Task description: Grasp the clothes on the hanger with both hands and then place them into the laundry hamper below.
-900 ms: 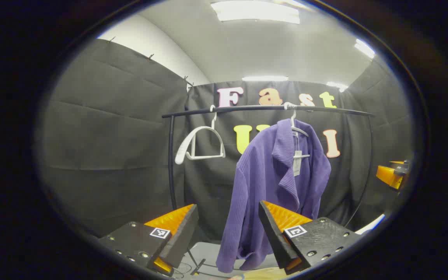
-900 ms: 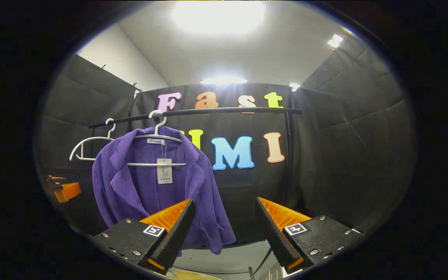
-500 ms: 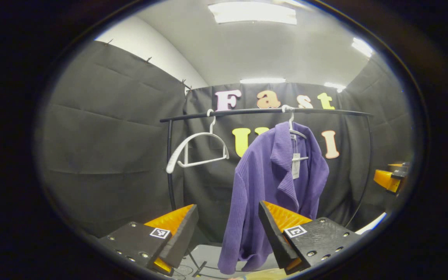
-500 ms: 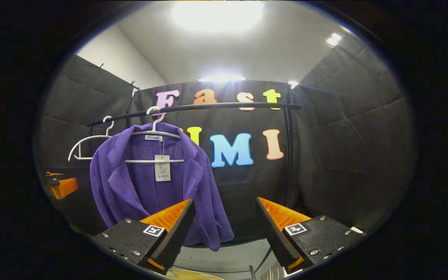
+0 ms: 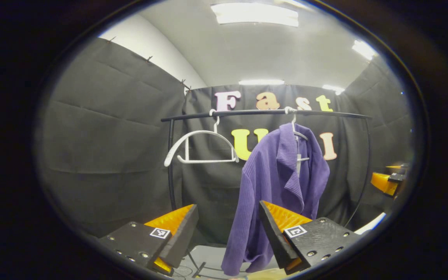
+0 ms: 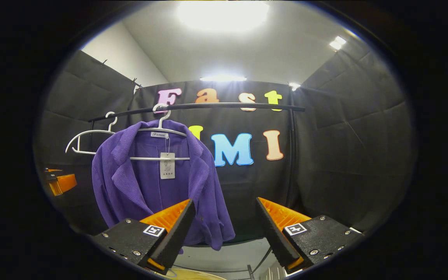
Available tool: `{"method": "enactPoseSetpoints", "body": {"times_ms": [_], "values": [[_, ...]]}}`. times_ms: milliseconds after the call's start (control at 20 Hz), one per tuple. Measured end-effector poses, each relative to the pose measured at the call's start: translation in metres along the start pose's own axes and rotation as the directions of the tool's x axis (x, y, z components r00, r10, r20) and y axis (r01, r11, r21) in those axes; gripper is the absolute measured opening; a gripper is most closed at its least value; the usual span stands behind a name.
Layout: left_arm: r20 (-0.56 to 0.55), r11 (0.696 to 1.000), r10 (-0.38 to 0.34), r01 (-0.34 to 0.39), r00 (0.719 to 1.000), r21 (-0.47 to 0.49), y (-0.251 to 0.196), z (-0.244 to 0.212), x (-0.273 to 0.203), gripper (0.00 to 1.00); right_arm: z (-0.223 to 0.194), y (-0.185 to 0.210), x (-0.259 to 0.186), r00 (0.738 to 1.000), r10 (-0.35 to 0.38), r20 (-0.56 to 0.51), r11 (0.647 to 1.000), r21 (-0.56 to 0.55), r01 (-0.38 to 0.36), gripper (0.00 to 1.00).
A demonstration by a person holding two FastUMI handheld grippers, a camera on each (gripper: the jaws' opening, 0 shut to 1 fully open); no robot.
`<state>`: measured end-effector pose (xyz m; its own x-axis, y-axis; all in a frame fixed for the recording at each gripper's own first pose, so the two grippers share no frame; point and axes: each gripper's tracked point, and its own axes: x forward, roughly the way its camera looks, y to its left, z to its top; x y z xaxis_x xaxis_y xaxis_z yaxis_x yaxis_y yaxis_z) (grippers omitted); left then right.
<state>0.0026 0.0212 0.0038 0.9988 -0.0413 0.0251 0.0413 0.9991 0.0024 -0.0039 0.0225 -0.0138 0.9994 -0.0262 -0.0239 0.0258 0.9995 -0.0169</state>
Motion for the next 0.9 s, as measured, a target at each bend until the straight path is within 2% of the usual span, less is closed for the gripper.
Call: {"method": "enactPoseSetpoints", "body": {"times_ms": [250, 400, 600, 900], "values": [[0.043, 0.999, -0.054, 0.054, 0.998, 0.004, 0.001, 0.019, 0.003, 0.84, 0.015, 0.015, 0.009, 1.000, -0.008, 0.025, 1.000, -0.003, 0.008, 0.96], [0.069, 0.997, -0.073, 0.073, 0.995, -0.002, -0.010, 0.038, 0.011, 0.96, 0.032, 0.024, 0.025, 0.998, 0.025, 0.053, 1.000, 0.014, -0.026, 0.95], [0.083, 0.994, -0.107, 0.107, 0.991, 0.004, -0.051, 0.054, 0.025, 0.96, 0.048, 0.031, 0.065, 0.992, 0.093, 0.085, 0.994, 0.046, -0.097, 0.96], [0.063, 0.995, -0.095, 0.096, 0.993, -0.017, -0.105, 0.050, 0.062, 0.96, 0.058, 0.039, 0.130, 0.978, 0.187, 0.091, 0.975, 0.103, -0.195, 0.96]]}}
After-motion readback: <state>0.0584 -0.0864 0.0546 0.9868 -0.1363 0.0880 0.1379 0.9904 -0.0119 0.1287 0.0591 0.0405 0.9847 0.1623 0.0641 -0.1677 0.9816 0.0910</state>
